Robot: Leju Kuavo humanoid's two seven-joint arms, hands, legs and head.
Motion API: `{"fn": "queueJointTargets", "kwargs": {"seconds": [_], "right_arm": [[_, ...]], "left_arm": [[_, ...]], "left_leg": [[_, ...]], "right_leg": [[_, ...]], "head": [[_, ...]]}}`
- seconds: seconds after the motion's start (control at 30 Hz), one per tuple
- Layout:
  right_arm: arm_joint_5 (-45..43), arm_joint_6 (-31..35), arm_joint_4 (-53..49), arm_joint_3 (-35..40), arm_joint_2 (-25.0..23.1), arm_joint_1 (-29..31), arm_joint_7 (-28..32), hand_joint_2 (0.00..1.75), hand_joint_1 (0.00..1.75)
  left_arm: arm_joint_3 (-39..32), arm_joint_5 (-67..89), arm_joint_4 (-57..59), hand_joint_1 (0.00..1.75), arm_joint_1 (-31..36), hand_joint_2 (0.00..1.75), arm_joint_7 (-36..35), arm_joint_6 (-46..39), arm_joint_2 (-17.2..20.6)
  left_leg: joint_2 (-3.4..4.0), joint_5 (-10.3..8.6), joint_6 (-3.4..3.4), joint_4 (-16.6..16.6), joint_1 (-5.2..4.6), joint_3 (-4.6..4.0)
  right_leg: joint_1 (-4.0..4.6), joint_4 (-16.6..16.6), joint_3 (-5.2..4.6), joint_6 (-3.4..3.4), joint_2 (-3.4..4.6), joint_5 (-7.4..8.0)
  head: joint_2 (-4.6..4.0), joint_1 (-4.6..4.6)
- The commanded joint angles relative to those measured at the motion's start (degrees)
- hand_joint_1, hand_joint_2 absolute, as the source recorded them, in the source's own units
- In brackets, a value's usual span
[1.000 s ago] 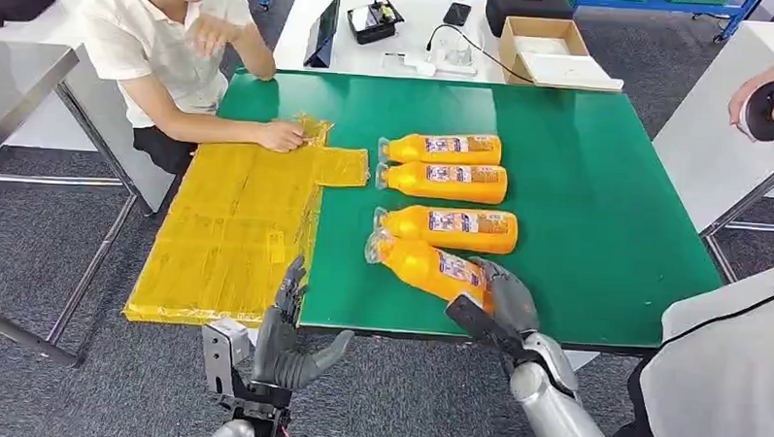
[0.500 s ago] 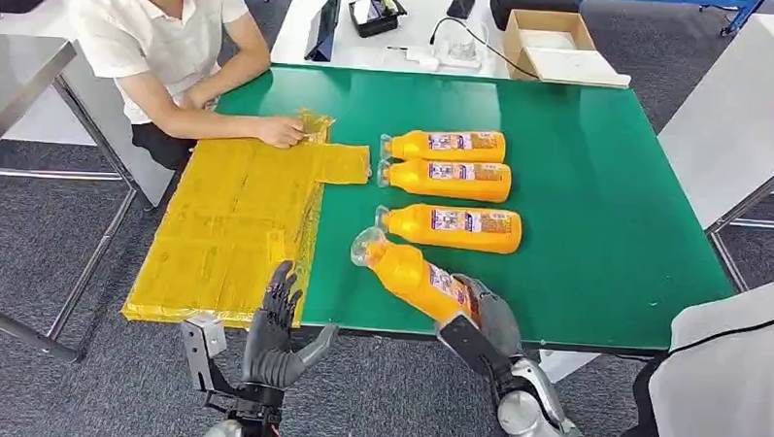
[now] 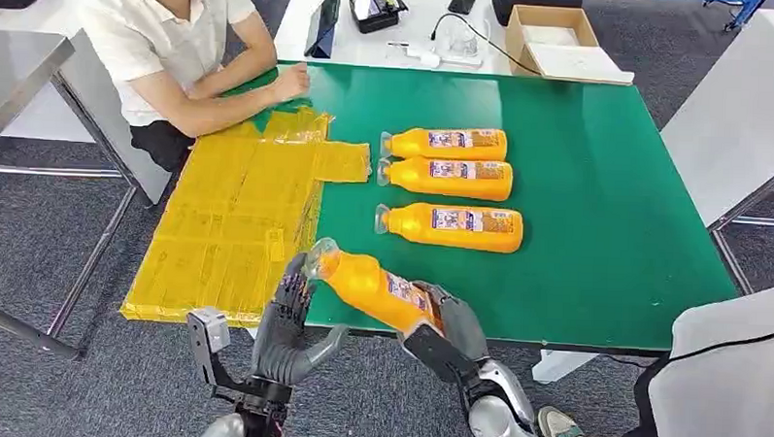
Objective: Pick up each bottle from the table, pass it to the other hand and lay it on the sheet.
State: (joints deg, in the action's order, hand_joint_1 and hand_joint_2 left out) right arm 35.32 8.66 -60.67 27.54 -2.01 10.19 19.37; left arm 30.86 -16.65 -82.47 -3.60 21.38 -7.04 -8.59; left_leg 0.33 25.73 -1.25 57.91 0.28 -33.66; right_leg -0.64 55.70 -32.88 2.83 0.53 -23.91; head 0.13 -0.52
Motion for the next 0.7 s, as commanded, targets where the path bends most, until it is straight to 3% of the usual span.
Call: {"fn": "queueJointTargets", "kwargs": {"seconds": [0.03, 0.37, 0.7], "right_arm": [[-0.69, -0.36, 0.88, 4.71, -0.21, 2.71, 0.55, 1.75, 1.73], [-1.74, 3.35, -1.23, 9.92, -1.18, 3.47, 1.37, 1.75, 1.73], [-1.79, 3.39, -1.13, 9.91, -1.08, 3.52, 1.38, 1.75, 1.73]], "left_arm": [[0.95, 0.10, 3.79, 0.00, 2.42, 1.75, -0.65, 0.84, 1.21], [-0.79, -3.65, 7.67, 0.00, 3.87, 1.75, -3.47, -0.06, -0.60], [-0.70, -3.67, 7.77, 0.00, 3.90, 1.75, -3.48, -0.09, -0.63]], "left_leg": [[0.01, 0.03, 0.05, -0.04, -0.01, 0.11], [-0.13, 0.05, 0.07, -0.03, -0.02, 0.03], [-0.14, 0.02, 0.04, -0.05, -0.03, -0.05]], "right_leg": [[0.00, -0.01, 0.09, -0.09, -0.01, -0.04], [-0.01, 0.02, 0.03, -0.12, -0.03, -0.04], [-0.02, 0.02, 0.01, -0.10, -0.10, -0.04]], "head": [[0.00, 0.00], [0.00, 0.00], [0.00, 0.02]]}}
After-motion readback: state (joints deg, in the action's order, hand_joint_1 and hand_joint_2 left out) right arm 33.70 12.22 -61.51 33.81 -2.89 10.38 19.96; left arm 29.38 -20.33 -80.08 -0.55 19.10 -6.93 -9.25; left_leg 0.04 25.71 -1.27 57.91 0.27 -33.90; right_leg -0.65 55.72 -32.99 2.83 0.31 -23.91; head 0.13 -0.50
